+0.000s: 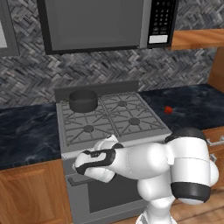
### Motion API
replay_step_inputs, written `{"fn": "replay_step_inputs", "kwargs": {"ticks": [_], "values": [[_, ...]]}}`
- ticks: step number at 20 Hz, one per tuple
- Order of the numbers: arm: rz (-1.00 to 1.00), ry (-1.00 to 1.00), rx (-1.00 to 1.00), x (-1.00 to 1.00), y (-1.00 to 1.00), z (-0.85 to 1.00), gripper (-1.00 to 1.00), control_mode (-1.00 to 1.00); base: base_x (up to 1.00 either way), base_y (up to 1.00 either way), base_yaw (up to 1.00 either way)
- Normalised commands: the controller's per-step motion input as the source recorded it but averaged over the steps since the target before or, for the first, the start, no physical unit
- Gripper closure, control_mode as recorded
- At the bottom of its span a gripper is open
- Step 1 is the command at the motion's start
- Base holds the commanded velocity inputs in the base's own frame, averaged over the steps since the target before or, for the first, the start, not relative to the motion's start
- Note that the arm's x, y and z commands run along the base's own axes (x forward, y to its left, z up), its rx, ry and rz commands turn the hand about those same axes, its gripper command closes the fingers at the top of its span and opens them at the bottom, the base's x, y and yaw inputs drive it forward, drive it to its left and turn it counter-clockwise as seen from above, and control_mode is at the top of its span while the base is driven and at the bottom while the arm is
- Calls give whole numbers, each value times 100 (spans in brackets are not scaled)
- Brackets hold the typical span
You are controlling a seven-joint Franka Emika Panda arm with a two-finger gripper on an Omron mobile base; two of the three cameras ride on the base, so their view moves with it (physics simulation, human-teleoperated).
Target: Turn on the burner for the pot on the stove. Wait thirty seconds for the pot to heat up. Then add the bell pepper to the pot.
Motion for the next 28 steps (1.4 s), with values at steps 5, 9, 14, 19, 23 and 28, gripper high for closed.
{"fn": "replay_step_inputs", "kwargs": {"ticks": [5,9,14,19,23,28], "values": [[0,0,0,0,0,0,100,-100,0,0,0],[0,0,0,0,0,0,100,-100,0,0,0],[0,0,0,0,0,0,100,-100,0,0,0],[0,0,0,0,0,0,100,-100,0,0,0],[0,0,0,0,0,0,100,-100,0,0,0],[0,0,0,0,0,0,100,-100,0,0,0]]}}
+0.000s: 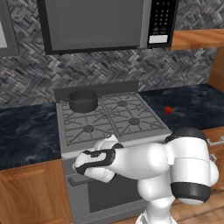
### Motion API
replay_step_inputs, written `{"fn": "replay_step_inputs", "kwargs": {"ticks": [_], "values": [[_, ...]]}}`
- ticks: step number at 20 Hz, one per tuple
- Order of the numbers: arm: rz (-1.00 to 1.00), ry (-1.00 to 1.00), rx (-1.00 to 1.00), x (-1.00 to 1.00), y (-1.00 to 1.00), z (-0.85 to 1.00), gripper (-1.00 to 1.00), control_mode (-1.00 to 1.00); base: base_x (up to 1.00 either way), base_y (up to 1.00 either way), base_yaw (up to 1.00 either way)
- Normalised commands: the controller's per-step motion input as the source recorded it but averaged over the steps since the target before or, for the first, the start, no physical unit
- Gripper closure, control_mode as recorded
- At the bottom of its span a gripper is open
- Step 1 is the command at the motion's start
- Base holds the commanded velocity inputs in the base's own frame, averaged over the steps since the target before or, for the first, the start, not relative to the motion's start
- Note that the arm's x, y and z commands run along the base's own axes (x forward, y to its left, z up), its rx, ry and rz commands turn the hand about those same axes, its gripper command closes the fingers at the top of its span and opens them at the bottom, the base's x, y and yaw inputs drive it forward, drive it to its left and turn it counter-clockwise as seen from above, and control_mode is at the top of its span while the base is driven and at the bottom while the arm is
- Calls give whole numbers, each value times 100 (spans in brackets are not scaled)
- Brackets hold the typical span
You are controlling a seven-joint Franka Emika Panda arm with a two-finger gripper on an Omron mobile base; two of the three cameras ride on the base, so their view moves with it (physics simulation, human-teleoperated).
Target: Turn on the burner for the pot on the stove. Wait thirty seconds for the pot to heat up. Then add the bell pepper to the pot.
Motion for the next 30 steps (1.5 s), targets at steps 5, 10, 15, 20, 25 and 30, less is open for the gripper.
{"fn": "replay_step_inputs", "kwargs": {"ticks": [5,10,15,20,25,30], "values": [[0,0,0,0,0,0,100,-100,0,0,0],[0,0,0,0,0,0,100,-100,0,0,0],[0,0,0,0,0,0,100,-100,0,0,0],[0,0,0,0,0,0,100,-100,0,0,0],[0,0,0,0,0,0,100,-100,0,0,0],[0,0,0,0,0,0,100,-100,0,0,0]]}}
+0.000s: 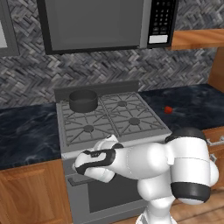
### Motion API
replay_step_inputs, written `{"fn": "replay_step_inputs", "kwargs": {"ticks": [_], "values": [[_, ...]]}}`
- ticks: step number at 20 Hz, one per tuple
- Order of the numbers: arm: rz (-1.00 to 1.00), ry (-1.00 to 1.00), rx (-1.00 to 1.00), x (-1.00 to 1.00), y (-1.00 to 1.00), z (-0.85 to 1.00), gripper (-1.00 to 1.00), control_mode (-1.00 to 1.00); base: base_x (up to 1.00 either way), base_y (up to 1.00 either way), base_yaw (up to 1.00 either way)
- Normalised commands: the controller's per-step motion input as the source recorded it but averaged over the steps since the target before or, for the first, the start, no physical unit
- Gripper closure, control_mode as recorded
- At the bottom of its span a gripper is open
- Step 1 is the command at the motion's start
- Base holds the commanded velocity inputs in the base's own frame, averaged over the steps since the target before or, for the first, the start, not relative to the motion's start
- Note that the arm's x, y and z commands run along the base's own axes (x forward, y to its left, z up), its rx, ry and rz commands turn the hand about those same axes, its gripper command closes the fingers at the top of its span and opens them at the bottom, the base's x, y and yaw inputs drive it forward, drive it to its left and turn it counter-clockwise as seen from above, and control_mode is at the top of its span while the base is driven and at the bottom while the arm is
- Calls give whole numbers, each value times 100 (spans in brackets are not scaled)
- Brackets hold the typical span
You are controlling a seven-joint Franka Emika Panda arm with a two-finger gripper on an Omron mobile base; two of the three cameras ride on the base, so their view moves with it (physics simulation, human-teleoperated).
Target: Turn on the burner for the pot on the stove. Wait thirty seconds for the pot to heat up. Then add the bell pepper to the pot.
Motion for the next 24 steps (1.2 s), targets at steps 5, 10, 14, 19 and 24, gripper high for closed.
{"fn": "replay_step_inputs", "kwargs": {"ticks": [5,10,14,19,24], "values": [[0,0,0,0,0,0,100,-100,0,0,0],[0,0,0,0,0,0,100,-100,0,0,0],[0,0,0,0,0,0,100,-100,0,0,0],[0,0,0,0,0,0,100,-100,0,0,0],[0,0,0,0,0,0,100,-100,0,0,0]]}}
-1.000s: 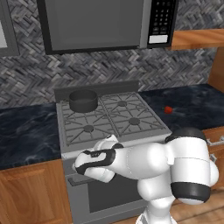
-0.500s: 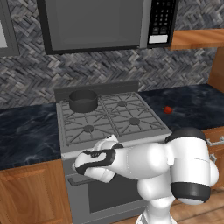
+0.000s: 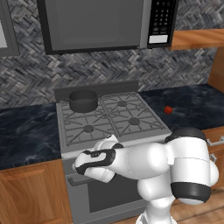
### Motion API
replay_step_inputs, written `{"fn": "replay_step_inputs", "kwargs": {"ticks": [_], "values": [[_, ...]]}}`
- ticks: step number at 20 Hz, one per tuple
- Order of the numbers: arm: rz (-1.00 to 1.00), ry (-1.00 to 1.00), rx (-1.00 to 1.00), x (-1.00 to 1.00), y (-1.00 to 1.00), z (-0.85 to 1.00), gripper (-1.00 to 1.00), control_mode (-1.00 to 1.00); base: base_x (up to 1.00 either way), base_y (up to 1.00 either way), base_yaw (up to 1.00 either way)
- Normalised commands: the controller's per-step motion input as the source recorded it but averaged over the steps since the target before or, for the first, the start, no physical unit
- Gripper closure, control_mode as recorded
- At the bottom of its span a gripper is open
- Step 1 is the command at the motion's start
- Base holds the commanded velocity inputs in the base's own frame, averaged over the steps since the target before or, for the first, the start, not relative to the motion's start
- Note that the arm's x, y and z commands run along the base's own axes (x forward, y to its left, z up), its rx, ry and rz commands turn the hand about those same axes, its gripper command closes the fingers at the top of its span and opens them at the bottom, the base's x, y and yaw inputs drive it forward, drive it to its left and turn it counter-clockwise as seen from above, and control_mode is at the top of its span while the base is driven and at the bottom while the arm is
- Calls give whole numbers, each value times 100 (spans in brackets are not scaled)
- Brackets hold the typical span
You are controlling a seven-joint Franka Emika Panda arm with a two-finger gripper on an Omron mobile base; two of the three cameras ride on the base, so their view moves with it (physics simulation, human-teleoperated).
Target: Turn on the burner for the pot on the stove. Wait thirty seconds for the pot to heat up. Then add the bell pepper to the pot.
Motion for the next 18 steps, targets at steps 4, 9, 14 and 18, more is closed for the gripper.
{"fn": "replay_step_inputs", "kwargs": {"ticks": [4,9,14,18], "values": [[0,0,0,0,0,0,100,-100,0,0,0],[0,0,0,0,0,0,100,-100,0,0,0],[0,0,0,0,0,0,100,-100,0,0,0],[0,0,0,0,0,0,100,-100,0,0,0]]}}
